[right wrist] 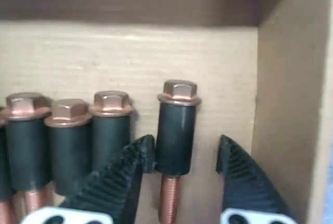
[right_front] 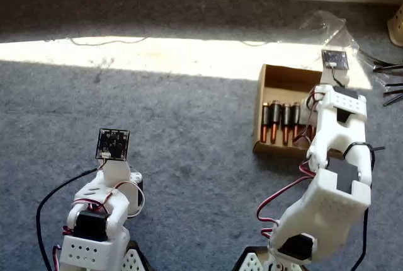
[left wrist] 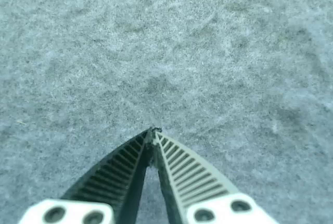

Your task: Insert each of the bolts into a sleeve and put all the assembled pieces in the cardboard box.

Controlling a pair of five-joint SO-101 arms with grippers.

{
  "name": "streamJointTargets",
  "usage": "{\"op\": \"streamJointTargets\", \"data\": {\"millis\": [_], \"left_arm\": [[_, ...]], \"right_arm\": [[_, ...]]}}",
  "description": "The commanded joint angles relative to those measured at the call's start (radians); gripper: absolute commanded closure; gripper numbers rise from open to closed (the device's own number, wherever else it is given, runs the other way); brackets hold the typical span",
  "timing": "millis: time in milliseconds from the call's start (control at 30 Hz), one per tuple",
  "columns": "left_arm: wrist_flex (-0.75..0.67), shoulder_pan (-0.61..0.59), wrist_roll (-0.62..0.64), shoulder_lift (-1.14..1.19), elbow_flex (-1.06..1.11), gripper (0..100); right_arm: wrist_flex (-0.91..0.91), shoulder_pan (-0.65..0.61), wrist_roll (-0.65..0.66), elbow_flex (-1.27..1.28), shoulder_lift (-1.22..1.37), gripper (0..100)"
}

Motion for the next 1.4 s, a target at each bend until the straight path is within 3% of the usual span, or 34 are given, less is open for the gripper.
{"op": "streamJointTargets", "data": {"millis": [0, 500, 767, 1367], "left_arm": [[0.003, 0.016, 0.002, -0.007, 0.024, 99], [-0.005, 0.015, 0.006, -0.007, 0.022, 99], [-0.005, -0.125, 0.008, -0.007, 0.022, 99], [0.097, -0.163, 0.005, -0.007, 0.022, 99]], "right_arm": [[0.047, -0.038, 0.009, -0.035, -0.088, 77.9], [0.260, -0.143, 0.003, -0.028, -0.504, 77.9], [0.354, -0.199, 0.003, -0.025, -0.719, 99.8], [0.596, -0.351, 0.003, -0.021, -1.291, 99.3]]}}
